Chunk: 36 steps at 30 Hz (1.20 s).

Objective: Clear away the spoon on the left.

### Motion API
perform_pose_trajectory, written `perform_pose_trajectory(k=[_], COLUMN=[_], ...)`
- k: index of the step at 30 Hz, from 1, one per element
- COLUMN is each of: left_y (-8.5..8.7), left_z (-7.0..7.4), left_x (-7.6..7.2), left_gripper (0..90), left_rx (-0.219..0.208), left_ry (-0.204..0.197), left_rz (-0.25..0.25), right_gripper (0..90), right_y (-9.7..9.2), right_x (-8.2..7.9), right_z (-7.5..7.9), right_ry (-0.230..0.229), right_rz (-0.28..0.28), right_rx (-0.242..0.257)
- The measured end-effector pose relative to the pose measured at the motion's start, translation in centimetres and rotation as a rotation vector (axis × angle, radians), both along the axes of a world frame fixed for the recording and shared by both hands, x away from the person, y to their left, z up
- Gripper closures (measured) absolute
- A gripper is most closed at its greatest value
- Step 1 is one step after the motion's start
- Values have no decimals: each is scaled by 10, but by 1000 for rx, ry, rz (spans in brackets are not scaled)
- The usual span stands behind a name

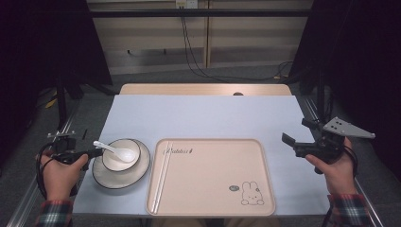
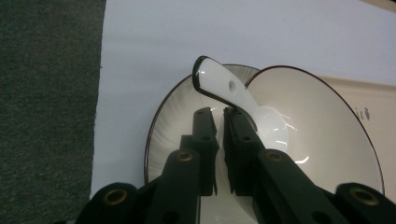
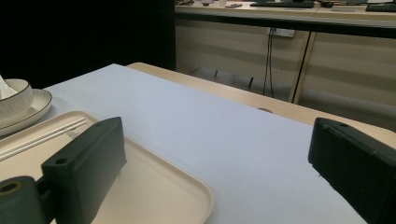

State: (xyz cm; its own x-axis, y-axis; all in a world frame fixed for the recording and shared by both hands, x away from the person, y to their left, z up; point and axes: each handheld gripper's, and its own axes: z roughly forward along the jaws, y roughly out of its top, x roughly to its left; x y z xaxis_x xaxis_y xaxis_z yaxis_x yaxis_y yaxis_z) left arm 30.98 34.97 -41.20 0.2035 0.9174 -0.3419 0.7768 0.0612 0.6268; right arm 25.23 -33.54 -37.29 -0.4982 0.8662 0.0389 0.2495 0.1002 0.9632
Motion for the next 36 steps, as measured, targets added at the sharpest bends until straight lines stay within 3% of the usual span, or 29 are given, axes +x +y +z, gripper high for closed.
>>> perform_pose_trajectory(k=[10,11,16,21,24,28,29,33,36], left_y=[3,0,-5,-11,-15,-15,-17,-20,-24], left_z=[5,5,4,-5,-9,-13,-14,-13,-9], left_x=[-7,-6,-2,7,12,17,18,18,18], left_gripper=[710,679,611,568,567,581,608,724,796], left_rx=[-37,-63,-49,-53,-70,-97,-119,-114,-147], left_ry=[-44,-62,-68,-75,-82,-91,-91,-106,-129], left_rz=[32,36,22,41,72,77,82,87,95], right_gripper=[35,35,35,35,35,35,35,35,35], right_y=[-1,-1,-1,0,-1,-2,-2,-2,-2], right_x=[-1,-1,-1,-2,-2,-2,-2,-3,-3], right_z=[1,1,1,2,1,2,2,2,2], right_ry=[-1,-2,-5,-3,-3,-4,-3,-7,-7], right_rz=[1,4,2,1,0,0,0,-5,-1], right_rx=[7,8,9,13,8,8,11,7,7])
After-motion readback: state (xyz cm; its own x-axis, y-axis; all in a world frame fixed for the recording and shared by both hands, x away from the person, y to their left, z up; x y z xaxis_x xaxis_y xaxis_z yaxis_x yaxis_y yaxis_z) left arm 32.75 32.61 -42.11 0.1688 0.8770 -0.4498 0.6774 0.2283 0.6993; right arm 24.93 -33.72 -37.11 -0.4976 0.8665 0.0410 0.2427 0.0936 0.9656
